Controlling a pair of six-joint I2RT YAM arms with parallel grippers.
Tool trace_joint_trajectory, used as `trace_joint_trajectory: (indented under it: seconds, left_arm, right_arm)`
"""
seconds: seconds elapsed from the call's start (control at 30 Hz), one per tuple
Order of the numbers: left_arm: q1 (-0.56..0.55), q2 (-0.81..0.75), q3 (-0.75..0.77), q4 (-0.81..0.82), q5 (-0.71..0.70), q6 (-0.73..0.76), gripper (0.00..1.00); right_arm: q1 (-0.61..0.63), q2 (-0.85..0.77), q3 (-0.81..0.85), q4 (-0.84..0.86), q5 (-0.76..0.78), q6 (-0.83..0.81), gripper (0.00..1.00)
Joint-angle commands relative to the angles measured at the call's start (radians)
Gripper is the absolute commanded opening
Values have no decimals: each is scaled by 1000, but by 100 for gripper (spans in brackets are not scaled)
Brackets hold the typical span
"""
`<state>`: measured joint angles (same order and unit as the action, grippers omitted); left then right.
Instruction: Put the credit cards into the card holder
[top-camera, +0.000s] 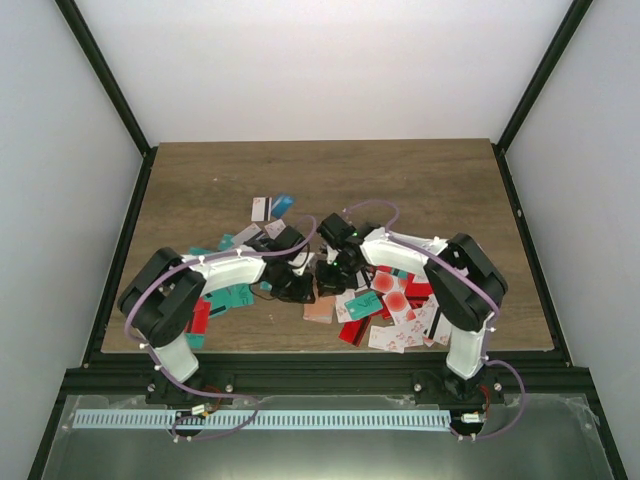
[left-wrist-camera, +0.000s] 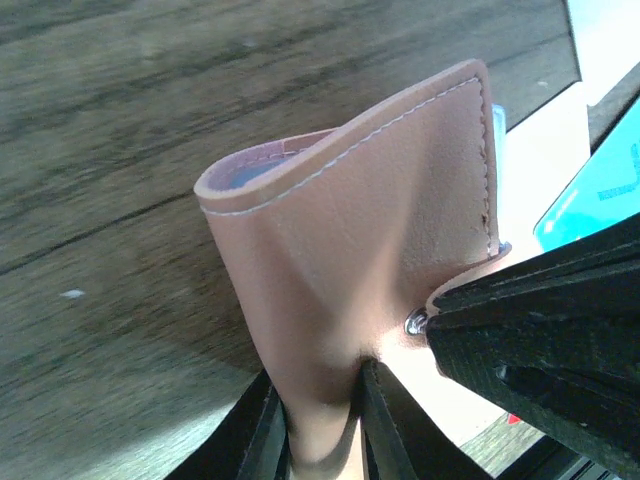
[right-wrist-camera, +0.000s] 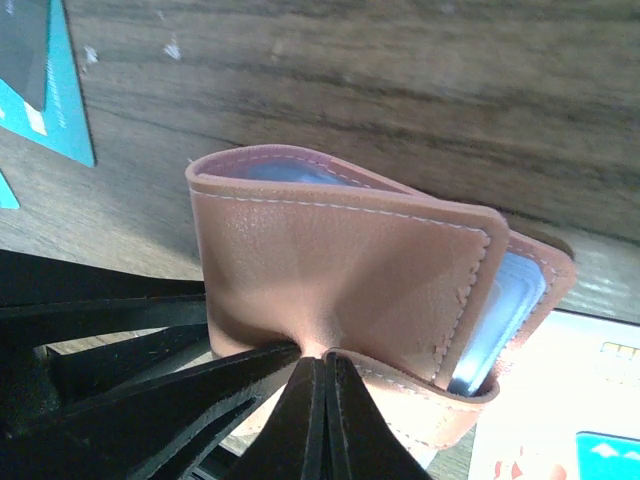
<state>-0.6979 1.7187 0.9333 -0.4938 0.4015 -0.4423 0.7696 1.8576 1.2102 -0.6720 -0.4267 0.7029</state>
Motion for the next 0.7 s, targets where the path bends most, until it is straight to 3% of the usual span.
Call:
trace_joint_trajectory:
  seconds: [0.0, 0.37, 0.67]
  left_arm:
    - [-42, 60, -31, 62, -12, 8, 18]
    - [-56, 61, -31, 64, -32, -13, 18]
    - [-62, 60, -27, 68, -36, -25, 18]
  right_arm:
    - [14, -27, -51, 1, -59, 21, 1]
    - [-2, -61, -14, -63, 104, 44, 1]
    - [-6, -63, -27, -8, 71, 50, 1]
